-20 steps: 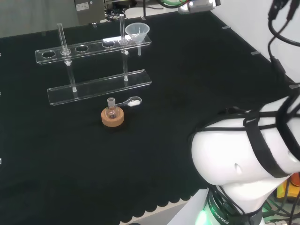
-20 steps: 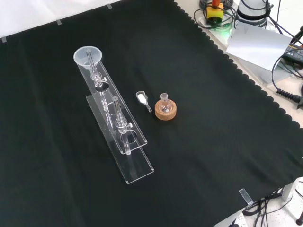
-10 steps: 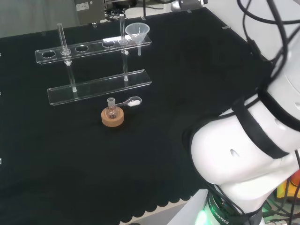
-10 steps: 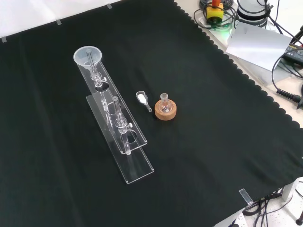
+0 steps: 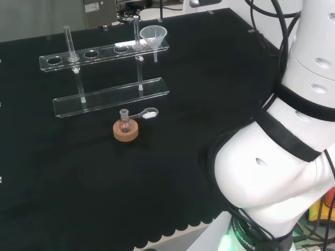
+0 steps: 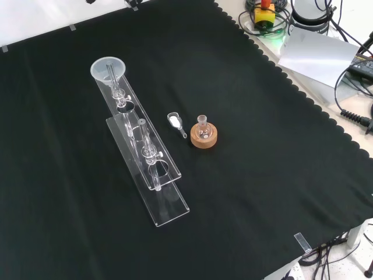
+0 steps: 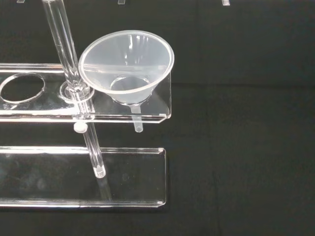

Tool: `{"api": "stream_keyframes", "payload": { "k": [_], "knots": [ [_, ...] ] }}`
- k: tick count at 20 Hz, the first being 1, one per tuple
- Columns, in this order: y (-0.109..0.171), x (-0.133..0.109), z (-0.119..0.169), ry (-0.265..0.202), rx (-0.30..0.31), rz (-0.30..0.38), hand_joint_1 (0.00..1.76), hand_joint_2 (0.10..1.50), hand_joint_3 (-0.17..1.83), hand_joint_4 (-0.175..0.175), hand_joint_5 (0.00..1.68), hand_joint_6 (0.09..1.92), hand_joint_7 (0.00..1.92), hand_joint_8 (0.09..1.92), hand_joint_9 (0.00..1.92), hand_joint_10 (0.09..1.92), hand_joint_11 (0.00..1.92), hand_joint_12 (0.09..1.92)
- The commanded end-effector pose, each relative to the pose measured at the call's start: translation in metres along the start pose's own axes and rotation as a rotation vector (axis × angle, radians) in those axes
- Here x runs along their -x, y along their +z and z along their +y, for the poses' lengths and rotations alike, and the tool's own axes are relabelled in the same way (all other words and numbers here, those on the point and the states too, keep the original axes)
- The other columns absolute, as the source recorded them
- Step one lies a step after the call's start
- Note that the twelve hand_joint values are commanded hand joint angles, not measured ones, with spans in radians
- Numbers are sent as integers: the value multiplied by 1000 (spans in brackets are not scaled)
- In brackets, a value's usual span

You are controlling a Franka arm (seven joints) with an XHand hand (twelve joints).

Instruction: Pick up the funnel from the transparent funnel stand.

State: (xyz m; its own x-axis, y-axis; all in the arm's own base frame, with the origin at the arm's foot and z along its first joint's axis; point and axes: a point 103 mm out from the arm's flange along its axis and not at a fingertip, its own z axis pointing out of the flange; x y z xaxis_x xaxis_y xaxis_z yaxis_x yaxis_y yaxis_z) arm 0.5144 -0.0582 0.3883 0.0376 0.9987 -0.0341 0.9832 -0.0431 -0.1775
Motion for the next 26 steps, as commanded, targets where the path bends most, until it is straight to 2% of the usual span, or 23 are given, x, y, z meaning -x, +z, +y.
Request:
{"api": "stream_keyframes", "payload": {
  "k": [1,10,14,20,26],
  "knots": [
    [39,-9,39,-103,-78,-46,165,1133,293,-3,162,87,2,255,82,656,0,1393],
    [61,-13,58,-124,-113,-40,199,1114,289,1,161,87,8,296,83,671,0,1371],
    [70,-17,65,-136,-134,-67,235,1089,282,3,157,87,1,326,83,678,0,1348],
    [74,-18,76,-144,-172,-107,403,978,240,3,129,87,0,322,85,689,0,1343],
    [79,-22,89,-158,-241,-136,515,856,241,-5,70,87,0,320,123,743,63,1451]
  ]
}}
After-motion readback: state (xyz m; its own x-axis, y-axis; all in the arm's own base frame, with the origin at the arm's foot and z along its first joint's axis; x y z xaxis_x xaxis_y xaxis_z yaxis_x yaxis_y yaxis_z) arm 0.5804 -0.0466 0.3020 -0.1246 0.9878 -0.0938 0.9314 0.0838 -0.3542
